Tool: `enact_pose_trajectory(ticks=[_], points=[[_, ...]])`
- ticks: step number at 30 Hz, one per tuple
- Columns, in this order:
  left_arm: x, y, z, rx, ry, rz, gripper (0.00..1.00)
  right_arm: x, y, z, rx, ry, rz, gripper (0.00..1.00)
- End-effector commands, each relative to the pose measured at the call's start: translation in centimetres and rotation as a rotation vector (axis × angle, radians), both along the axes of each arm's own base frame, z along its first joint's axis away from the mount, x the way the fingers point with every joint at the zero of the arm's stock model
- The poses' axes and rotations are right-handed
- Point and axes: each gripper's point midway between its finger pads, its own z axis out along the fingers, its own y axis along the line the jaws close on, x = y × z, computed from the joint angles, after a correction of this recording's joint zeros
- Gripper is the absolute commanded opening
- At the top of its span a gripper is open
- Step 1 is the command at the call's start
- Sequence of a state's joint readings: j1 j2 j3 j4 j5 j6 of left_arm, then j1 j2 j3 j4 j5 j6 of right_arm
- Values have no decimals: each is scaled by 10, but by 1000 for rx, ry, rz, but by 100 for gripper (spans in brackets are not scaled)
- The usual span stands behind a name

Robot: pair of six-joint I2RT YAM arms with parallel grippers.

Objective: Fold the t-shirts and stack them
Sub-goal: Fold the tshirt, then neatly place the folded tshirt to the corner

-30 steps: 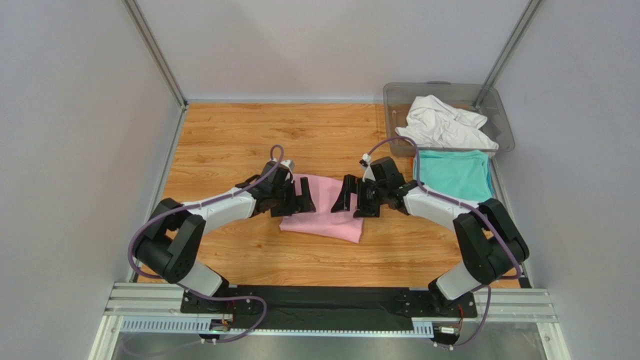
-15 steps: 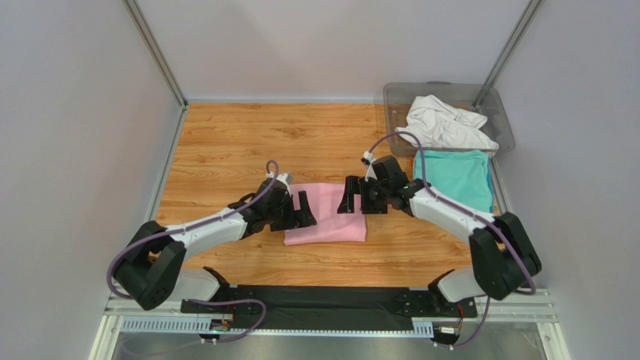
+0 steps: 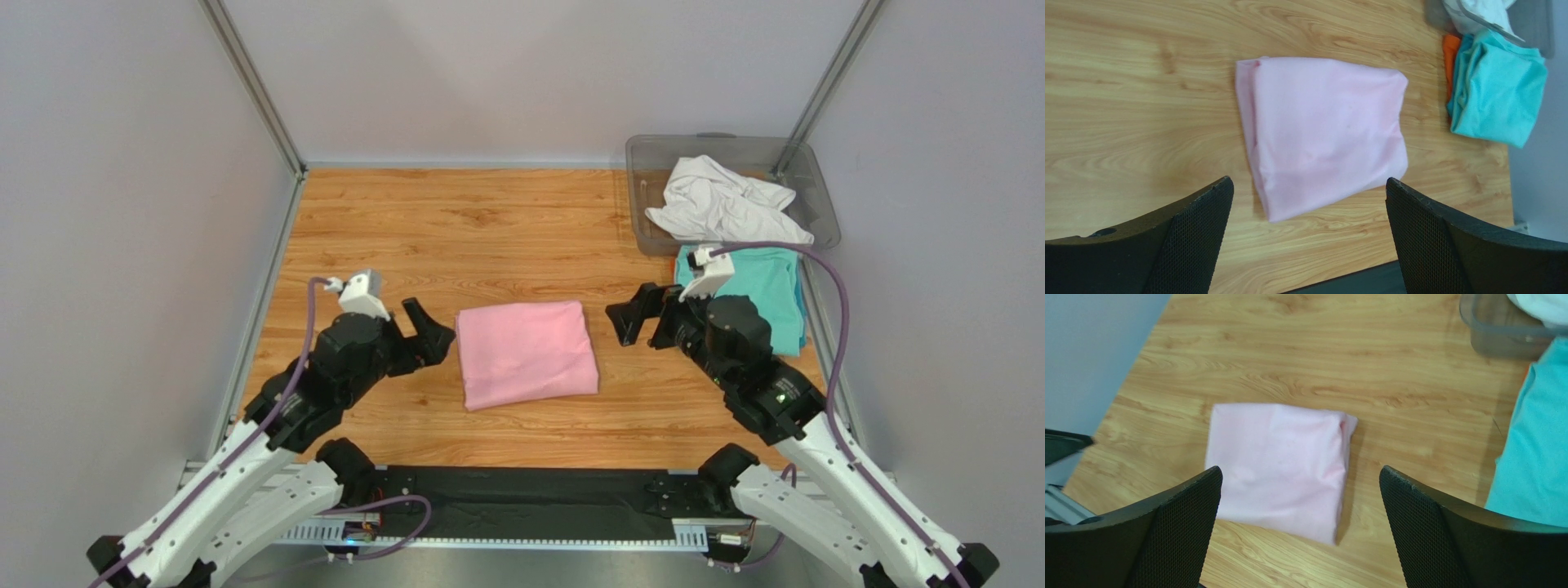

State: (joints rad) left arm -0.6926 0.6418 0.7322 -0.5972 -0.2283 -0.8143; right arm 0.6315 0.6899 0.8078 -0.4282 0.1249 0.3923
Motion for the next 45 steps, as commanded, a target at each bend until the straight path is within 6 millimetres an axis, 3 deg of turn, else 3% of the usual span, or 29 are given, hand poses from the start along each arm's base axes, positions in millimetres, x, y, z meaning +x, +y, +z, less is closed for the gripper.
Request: enact_pose_trajectory(ticks=[1,7,8,12,16,20,22,27,30,35,45], points=[[-25,53,-34,134,114,166,100,12,-11,-31,-51,6,-76,100],[-43,75,-66,109,148,253,100,18,4,-78,-177,201,-30,99],[-43,78,-67,99,134,267,100,22,11,-94,-211,255,-13,98],[-43,86,-64,81,102,300,100,32,33,-123,-253,372,44,95],[-45,90,-67,60,94,325,100,45,42,-164,-331,486,45,91],[-48,86,-66,37,97,304,100,56,47,-188,-375,528,34,87],[-48,86,-66,36,95,305,100,56,58,-202,-366,561,76,80],[-47,83,-65,43,90,277,100,57,81,-222,-328,618,157,64],[-47,80,-63,40,91,265,100,55,87,-236,-334,655,179,61],[-48,85,-65,43,101,294,100,49,86,-259,-413,679,168,55],[-50,95,-69,42,118,358,100,37,78,-279,-672,593,83,17]])
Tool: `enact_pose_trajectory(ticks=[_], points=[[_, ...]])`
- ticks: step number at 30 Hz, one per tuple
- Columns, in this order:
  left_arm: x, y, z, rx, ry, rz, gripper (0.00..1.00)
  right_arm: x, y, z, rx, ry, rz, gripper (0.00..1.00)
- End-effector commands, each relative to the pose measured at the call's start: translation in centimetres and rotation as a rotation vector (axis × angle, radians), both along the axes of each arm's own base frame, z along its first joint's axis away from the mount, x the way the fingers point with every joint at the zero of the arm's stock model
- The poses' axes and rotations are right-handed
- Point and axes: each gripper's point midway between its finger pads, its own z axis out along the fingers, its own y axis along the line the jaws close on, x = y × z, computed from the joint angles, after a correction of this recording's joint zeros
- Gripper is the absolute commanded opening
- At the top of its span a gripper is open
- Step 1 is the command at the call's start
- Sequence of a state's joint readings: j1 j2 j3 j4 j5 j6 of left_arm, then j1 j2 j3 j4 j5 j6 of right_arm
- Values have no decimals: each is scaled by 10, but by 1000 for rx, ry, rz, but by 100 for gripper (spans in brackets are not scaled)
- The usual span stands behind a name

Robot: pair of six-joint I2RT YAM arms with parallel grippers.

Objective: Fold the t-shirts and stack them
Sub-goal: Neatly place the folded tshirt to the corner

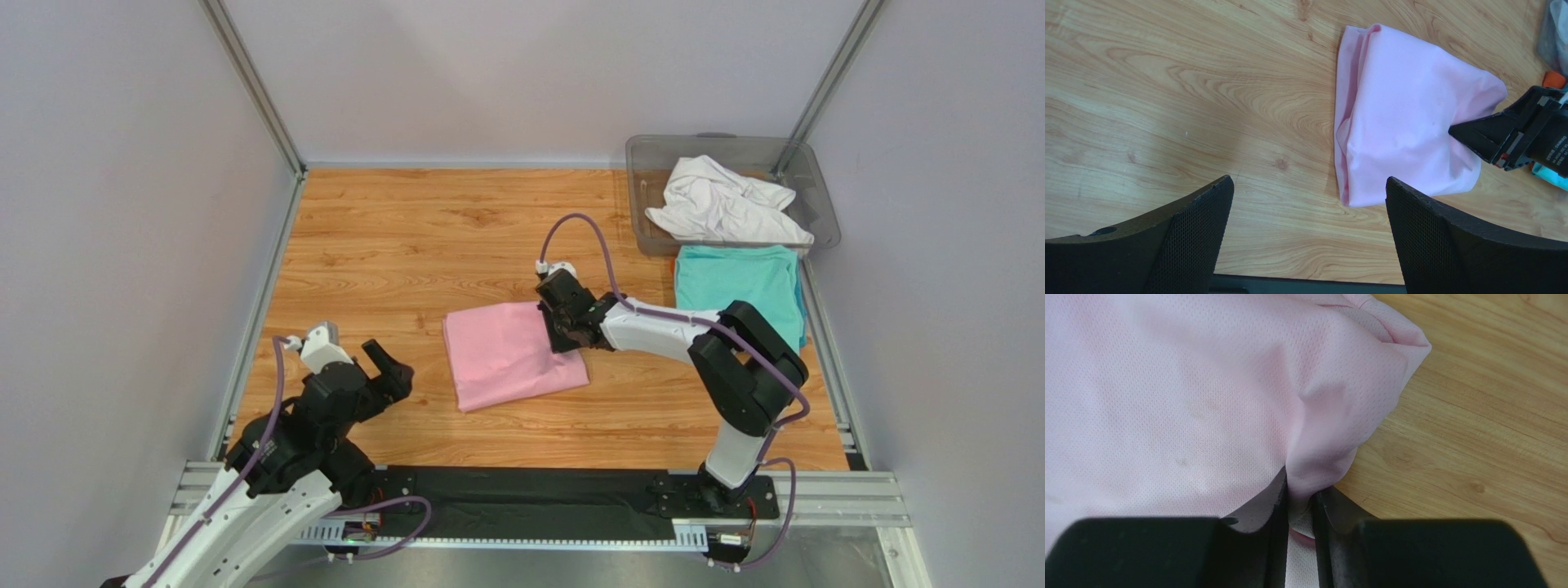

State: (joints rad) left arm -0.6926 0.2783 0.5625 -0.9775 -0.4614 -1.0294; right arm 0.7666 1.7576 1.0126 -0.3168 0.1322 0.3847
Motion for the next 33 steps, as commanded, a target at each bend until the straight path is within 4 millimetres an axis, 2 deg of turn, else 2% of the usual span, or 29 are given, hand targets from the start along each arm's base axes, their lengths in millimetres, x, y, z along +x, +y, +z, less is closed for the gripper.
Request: enact_pose_trajectory(ticks=[1,3,6,7,11,12,14,15,19,24,28,33], points=[[-2,10,-1,6,9,61,100,-19,-18,-28,-201,-10,26,14],[-1,11,-2,4,7,65,100,-16,-21,-25,-246,-54,30,2],[-2,12,-3,3,10,72,100,-18,-23,-18,-261,-72,46,1],[-2,14,-2,3,8,84,100,-16,-25,-10,-262,-92,41,0],[-4,20,-5,6,20,123,100,-11,-67,17,-431,-176,-3,0],[-4,20,-5,7,19,120,100,-5,-75,32,-448,-224,-49,0],[-4,19,-5,10,19,111,100,-3,-84,41,-461,-223,-30,0],[-4,18,-5,12,17,105,100,3,-95,57,-498,-275,-67,0],[-3,17,-3,13,12,98,100,12,-135,92,-627,-339,-147,0],[-3,23,-3,22,14,130,100,25,-183,130,-724,-388,-245,0],[-4,26,-2,19,9,141,100,33,-210,160,-771,-431,-316,0],[-3,27,-2,22,5,147,100,39,-240,184,-775,-449,-415,0]])
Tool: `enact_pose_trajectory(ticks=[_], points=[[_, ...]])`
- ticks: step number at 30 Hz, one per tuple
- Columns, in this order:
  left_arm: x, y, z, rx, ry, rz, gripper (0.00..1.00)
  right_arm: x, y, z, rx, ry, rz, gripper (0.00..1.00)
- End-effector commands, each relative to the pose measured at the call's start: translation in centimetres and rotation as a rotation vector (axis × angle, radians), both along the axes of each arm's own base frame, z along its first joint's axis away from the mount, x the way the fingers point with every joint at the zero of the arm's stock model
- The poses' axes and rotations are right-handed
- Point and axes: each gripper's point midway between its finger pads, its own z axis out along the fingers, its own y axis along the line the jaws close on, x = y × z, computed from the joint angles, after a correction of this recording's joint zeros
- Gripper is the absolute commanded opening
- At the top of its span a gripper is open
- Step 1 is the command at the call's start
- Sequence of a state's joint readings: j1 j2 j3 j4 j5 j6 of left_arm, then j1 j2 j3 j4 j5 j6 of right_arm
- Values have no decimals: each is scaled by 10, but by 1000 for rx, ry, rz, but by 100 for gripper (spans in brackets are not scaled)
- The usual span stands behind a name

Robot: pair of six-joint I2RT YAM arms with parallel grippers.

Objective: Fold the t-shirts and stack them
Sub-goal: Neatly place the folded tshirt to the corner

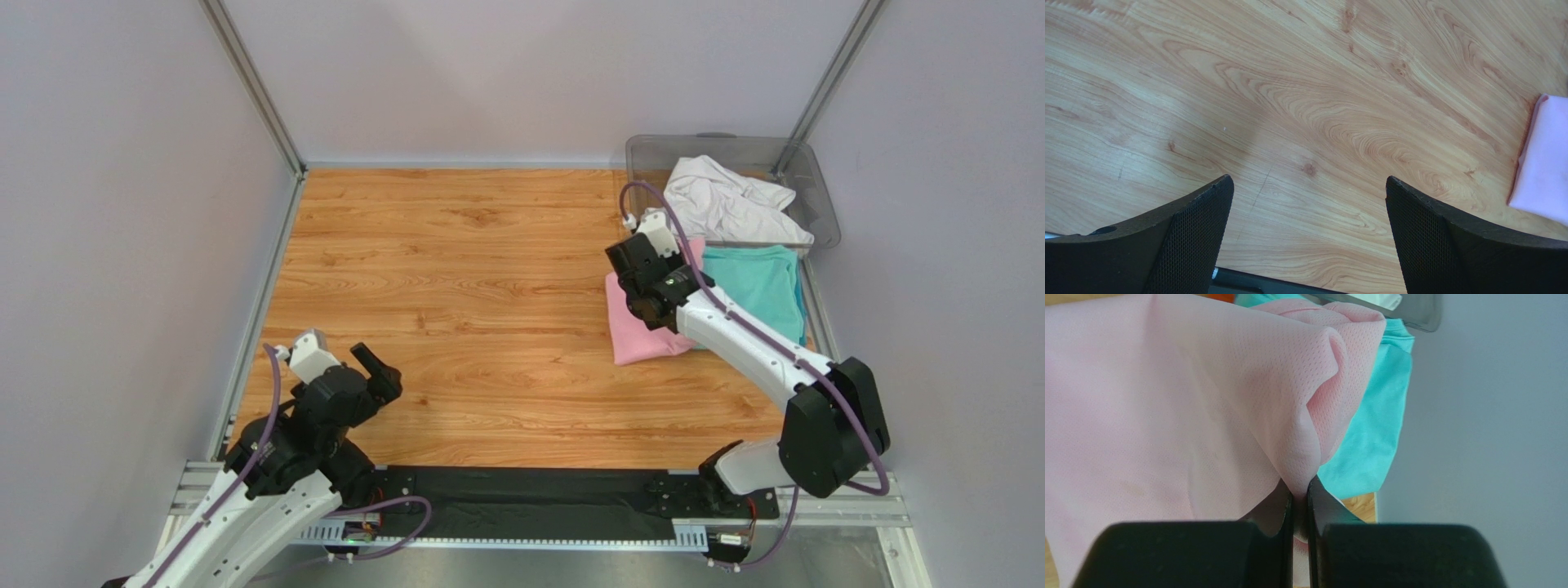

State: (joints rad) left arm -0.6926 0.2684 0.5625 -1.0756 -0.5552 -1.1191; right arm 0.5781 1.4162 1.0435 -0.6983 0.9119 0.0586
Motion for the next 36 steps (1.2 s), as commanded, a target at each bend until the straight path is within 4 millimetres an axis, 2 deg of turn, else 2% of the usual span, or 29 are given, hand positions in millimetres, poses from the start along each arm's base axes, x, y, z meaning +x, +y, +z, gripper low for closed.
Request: enact_pose_trajectory(ticks=[1,12,23,27,32,36], points=[[2,3,8,-9,-29,23,100,8,-21,45,-33,-110,-61,0],[2,7,6,-2,-33,42,100,11,-24,96,22,-147,-45,0],[2,9,6,-10,-43,52,100,-4,-27,128,80,-115,-66,0],[2,8,6,-13,-46,49,100,-9,-34,132,86,-92,-86,0],[2,8,6,-14,-47,51,100,-11,-54,124,95,-73,-155,0],[2,9,6,-13,-46,50,100,0,-69,109,122,-69,-184,0]])
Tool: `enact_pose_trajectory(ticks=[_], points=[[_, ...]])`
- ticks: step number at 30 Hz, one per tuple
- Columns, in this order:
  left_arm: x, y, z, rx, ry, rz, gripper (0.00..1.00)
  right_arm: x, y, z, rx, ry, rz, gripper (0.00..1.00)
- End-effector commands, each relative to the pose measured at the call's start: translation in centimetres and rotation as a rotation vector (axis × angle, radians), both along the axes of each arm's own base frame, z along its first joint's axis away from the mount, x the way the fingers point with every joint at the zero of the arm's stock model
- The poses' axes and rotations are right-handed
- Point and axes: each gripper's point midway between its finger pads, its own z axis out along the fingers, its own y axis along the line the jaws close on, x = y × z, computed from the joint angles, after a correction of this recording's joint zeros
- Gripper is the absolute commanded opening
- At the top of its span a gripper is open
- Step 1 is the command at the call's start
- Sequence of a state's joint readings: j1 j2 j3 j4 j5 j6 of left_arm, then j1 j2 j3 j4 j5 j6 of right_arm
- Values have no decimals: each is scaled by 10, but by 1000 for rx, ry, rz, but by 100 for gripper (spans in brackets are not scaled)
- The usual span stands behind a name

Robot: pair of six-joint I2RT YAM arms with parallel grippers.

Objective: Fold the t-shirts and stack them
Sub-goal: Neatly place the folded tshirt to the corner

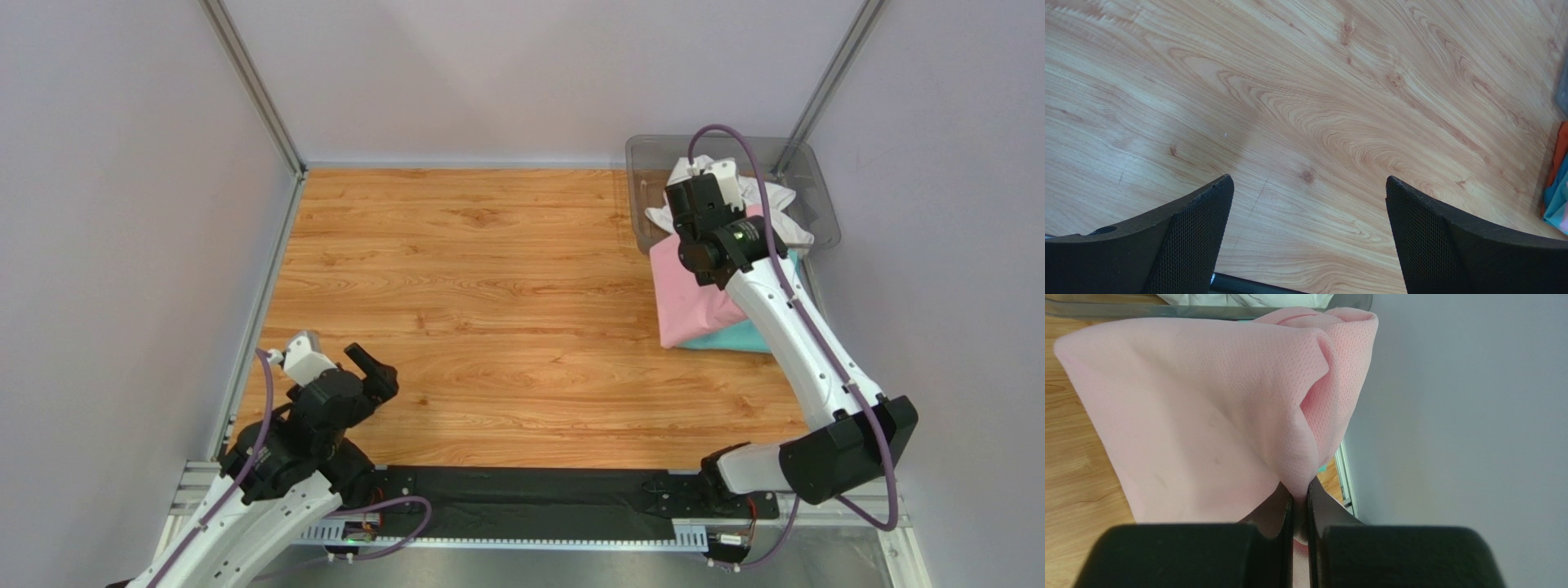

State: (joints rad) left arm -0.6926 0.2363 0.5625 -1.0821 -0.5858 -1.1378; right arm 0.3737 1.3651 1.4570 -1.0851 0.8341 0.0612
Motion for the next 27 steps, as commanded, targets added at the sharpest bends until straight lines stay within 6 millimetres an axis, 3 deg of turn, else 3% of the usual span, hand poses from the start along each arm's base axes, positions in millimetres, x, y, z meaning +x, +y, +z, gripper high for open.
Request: enact_pose_trajectory(ticks=[1,6,11,19,20,27], points=[[1,3,1,2,-12,17,100,8,-14,-4,18,-20,-21,0],[1,3,1,2,-13,16,100,21,-38,-29,52,46,-62,0],[1,3,1,-3,-18,17,100,22,-76,-39,20,76,-200,0],[1,3,0,-3,-19,19,100,27,-99,-67,42,111,-301,0],[1,3,0,-2,-18,19,100,27,-109,-68,52,105,-333,0],[1,4,0,-1,-20,20,100,33,-124,-96,100,155,-388,5]])
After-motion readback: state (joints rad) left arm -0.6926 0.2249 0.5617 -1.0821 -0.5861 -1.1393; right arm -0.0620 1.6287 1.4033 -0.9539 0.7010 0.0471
